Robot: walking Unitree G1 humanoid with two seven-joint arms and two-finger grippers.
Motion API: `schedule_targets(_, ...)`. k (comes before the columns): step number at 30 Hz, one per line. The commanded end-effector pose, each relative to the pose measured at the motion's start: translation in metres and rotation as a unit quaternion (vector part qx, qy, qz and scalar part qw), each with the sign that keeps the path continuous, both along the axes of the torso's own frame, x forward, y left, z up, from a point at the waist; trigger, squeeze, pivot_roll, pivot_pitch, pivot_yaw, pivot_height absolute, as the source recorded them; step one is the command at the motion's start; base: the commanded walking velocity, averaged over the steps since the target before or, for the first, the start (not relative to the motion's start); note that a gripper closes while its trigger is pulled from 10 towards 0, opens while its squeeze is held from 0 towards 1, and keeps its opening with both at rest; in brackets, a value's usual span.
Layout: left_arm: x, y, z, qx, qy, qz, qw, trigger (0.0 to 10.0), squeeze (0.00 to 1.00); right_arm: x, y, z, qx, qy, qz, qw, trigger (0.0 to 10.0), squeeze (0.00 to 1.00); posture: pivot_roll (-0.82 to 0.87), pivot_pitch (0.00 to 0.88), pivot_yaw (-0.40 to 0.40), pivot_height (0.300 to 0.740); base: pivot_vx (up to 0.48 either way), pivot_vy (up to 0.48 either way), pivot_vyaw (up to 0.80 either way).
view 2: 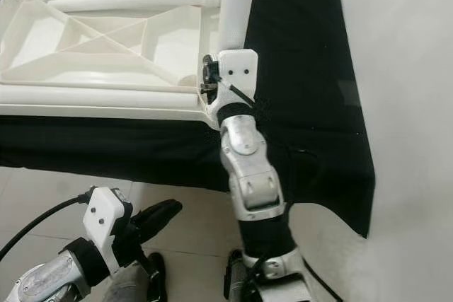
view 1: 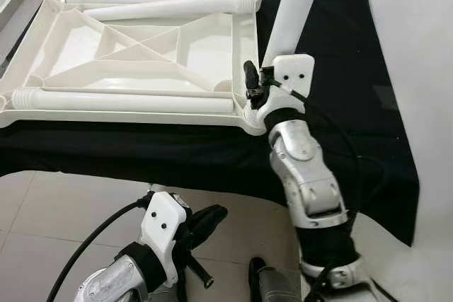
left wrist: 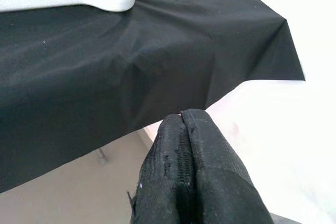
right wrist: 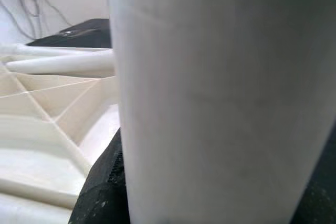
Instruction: Building children table
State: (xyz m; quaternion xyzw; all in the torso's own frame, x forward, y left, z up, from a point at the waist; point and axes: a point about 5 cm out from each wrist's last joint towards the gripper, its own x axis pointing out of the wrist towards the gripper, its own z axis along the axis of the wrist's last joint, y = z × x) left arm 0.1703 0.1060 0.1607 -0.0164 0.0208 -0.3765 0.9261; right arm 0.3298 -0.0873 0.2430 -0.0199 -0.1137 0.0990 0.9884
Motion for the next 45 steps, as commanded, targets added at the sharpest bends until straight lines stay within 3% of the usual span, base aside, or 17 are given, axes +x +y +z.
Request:
schedule_targets(1,-0.002,-0.001,-0.007,-0.002,0.017,0.000,1.000,10.0,0.00,0.009,-0.013,-0.045,-0.026,0.101,0.053,0.993,10.0,0.00,0.09,0.344,-0.017,0.740,0.000,0.000,0.00)
schedule_targets(3,-0.002,-0.002,-0.008,-0.002,0.017,0.000,1.000,10.0,0.00,0.009,-0.012,-0.042,-0.024,0.094,0.083,0.992,10.0,0.00,0.09,0.344,-0.017,0.740,0.000,0.000,0.00)
schedule_targets(5,-0.001,-0.002,-0.008,-0.003,0.017,0.000,1.000,10.0,0.00,0.005,-0.008,-0.036,-0.019,0.087,0.179,0.980,10.0,0.00,0.09,0.343,-0.016,0.740,0.000,0.000,0.00)
schedule_targets(8,0.000,-0.002,-0.008,-0.003,0.017,0.000,1.000,10.0,0.00,-0.017,-0.012,-0.031,-0.052,0.102,0.404,0.908,10.0,0.00,0.09,0.340,-0.014,0.740,0.000,0.000,0.00)
schedule_targets(9,0.000,-0.002,-0.008,-0.003,0.017,0.000,1.000,10.0,0.00,-0.017,-0.012,-0.031,-0.052,0.102,0.404,0.908,10.0,0.00,0.09,0.340,-0.014,0.740,0.000,0.000,0.00)
schedule_targets(11,0.000,-0.002,-0.009,-0.003,0.017,-0.001,1.000,10.0,0.00,-0.021,-0.023,-0.033,-0.071,0.126,0.476,0.867,10.0,0.00,0.09,0.340,-0.014,0.740,0.000,0.000,0.00)
schedule_targets(18,0.000,-0.003,-0.009,-0.004,0.016,0.000,1.000,10.0,0.00,0.001,-0.032,-0.047,-0.027,0.237,0.480,0.844,10.0,0.00,0.10,0.340,-0.026,0.740,0.000,0.000,0.00)
schedule_targets(20,0.000,-0.003,-0.008,-0.005,0.015,0.003,1.000,10.0,0.00,-0.004,-0.025,-0.049,0.013,0.246,0.518,0.819,10.0,0.00,0.10,0.343,-0.027,0.740,0.000,0.000,0.00)
schedule_targets(26,0.000,-0.003,-0.008,-0.006,0.015,0.004,1.000,10.0,0.00,-0.013,-0.024,-0.052,0.019,0.236,0.570,0.787,10.0,0.00,0.10,0.343,-0.021,0.740,0.000,0.000,0.00)
schedule_targets(28,0.000,-0.003,-0.008,-0.006,0.015,0.004,1.000,10.0,0.00,-0.013,-0.024,-0.052,0.019,0.236,0.570,0.787,10.0,0.00,0.10,0.343,-0.021,0.740,0.000,0.000,0.00)
schedule_targets(30,-0.001,-0.004,-0.009,-0.007,0.016,0.001,1.000,10.0,0.00,0.001,-0.028,-0.052,0.012,0.214,0.526,0.823,10.0,0.00,0.10,0.338,-0.023,0.740,0.000,0.000,0.00)
schedule_targets(31,-0.001,-0.004,-0.009,-0.007,0.016,0.001,1.000,10.0,0.00,0.001,-0.028,-0.052,0.012,0.214,0.526,0.823,10.0,0.00,0.10,0.338,-0.023,0.740,0.000,0.000,0.00)
schedule_targets(34,-0.001,-0.003,-0.009,-0.006,0.016,0.001,1.000,10.0,0.00,0.021,-0.035,-0.042,0.046,0.166,0.446,0.878,10.0,0.00,0.10,0.337,-0.022,0.740,0.000,0.000,0.00)
schedule_targets(36,-0.001,-0.003,-0.009,-0.006,0.016,0.001,1.000,10.0,0.00,0.025,-0.038,-0.038,0.061,0.135,0.416,0.897,10.0,0.00,0.10,0.338,-0.021,0.740,0.000,0.000,0.00)
schedule_targets(41,-0.001,-0.002,-0.009,-0.006,0.017,0.000,1.000,10.0,0.00,0.028,-0.040,-0.036,0.119,0.100,0.356,0.921,10.0,0.00,0.09,0.338,-0.017,0.740,0.000,0.000,0.00)
schedule_targets(44,-0.001,-0.002,-0.009,-0.006,0.017,0.000,1.000,10.0,0.00,0.028,-0.039,-0.035,0.123,0.093,0.348,0.925,10.0,0.00,0.09,0.338,-0.017,0.740,0.000,0.000,0.00)
schedule_targets(45,0.000,-0.002,-0.009,-0.006,0.017,-0.001,1.000,10.0,0.00,0.025,-0.027,-0.036,0.100,0.065,0.338,0.933,10.0,0.00,0.10,0.339,-0.013,0.740,0.000,0.000,0.00)
